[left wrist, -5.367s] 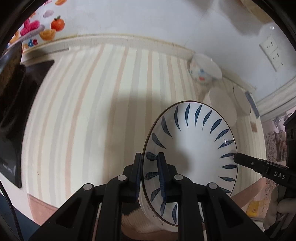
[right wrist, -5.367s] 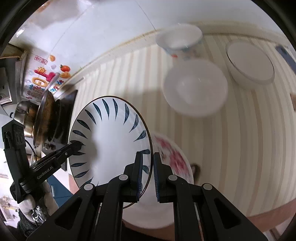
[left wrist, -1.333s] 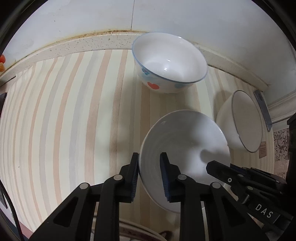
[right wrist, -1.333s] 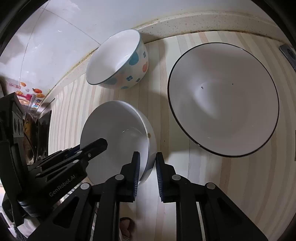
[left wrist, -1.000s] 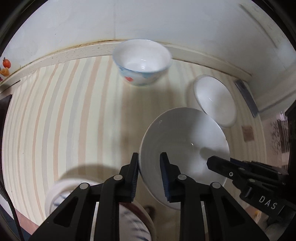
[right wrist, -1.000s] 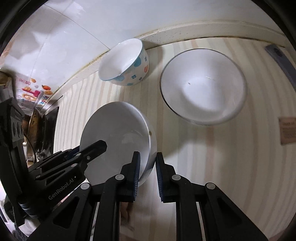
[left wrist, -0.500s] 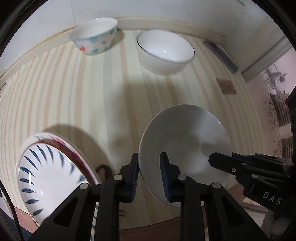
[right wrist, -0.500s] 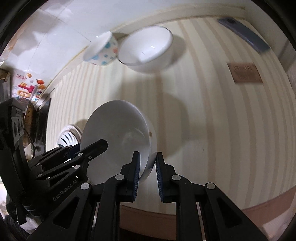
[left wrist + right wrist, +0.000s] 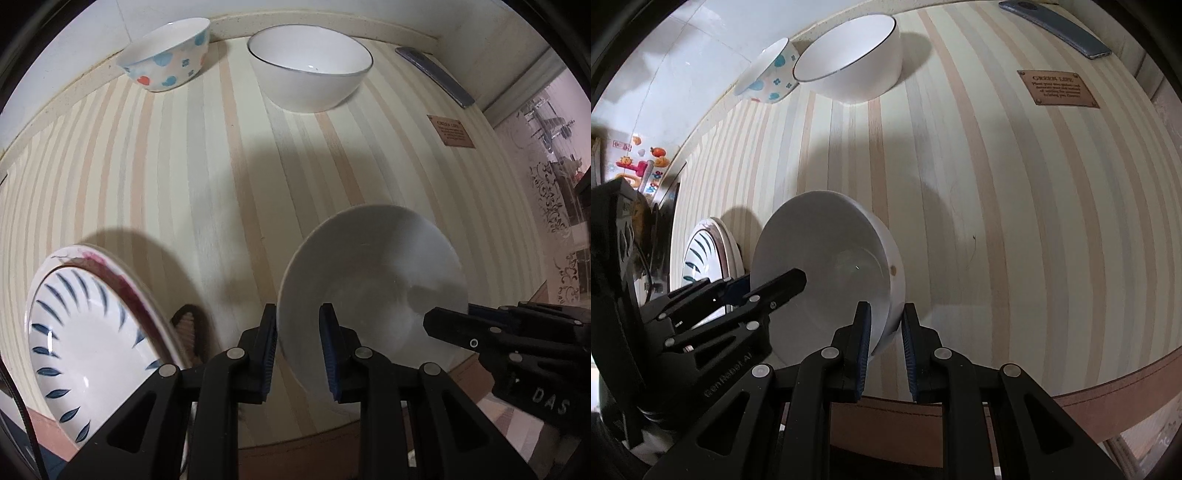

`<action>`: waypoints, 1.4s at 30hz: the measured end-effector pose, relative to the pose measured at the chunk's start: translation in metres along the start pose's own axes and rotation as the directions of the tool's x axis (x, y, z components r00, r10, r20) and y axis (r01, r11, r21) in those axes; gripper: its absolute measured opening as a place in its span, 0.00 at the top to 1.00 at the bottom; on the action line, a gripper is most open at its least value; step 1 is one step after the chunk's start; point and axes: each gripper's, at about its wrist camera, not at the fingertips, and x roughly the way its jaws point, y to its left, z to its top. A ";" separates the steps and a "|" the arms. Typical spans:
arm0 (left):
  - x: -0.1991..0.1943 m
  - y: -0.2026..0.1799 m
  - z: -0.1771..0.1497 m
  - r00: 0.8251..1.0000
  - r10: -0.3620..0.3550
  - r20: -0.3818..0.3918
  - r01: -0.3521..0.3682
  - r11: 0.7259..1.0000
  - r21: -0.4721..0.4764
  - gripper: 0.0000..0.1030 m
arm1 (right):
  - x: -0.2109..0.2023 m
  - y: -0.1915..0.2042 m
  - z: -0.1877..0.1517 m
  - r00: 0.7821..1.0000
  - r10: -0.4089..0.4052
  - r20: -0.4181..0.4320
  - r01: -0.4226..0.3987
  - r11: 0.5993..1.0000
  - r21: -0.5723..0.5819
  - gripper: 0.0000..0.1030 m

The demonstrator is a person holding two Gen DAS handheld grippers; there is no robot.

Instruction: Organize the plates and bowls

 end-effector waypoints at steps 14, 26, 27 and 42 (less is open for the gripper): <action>-0.031 0.044 0.144 0.987 -0.101 0.126 0.118 0.983 -0.141 0.59 | -0.054 -0.019 0.122 0.973 0.144 0.180 -0.167 0.979 0.120 0.51; 0.033 0.047 0.191 0.994 -0.073 0.077 0.080 0.993 -0.090 0.80 | 0.020 -0.022 0.205 0.976 0.127 0.177 -0.157 0.973 0.167 0.82; 0.033 0.047 0.190 0.994 -0.074 0.078 0.081 0.993 -0.091 0.81 | 0.020 -0.018 0.206 0.977 0.112 0.180 -0.141 0.978 0.157 0.82; -0.028 0.032 0.147 0.974 -0.077 0.214 0.088 0.995 -0.044 0.81 | -0.035 -0.004 0.164 0.971 0.082 0.223 -0.103 0.991 0.084 0.82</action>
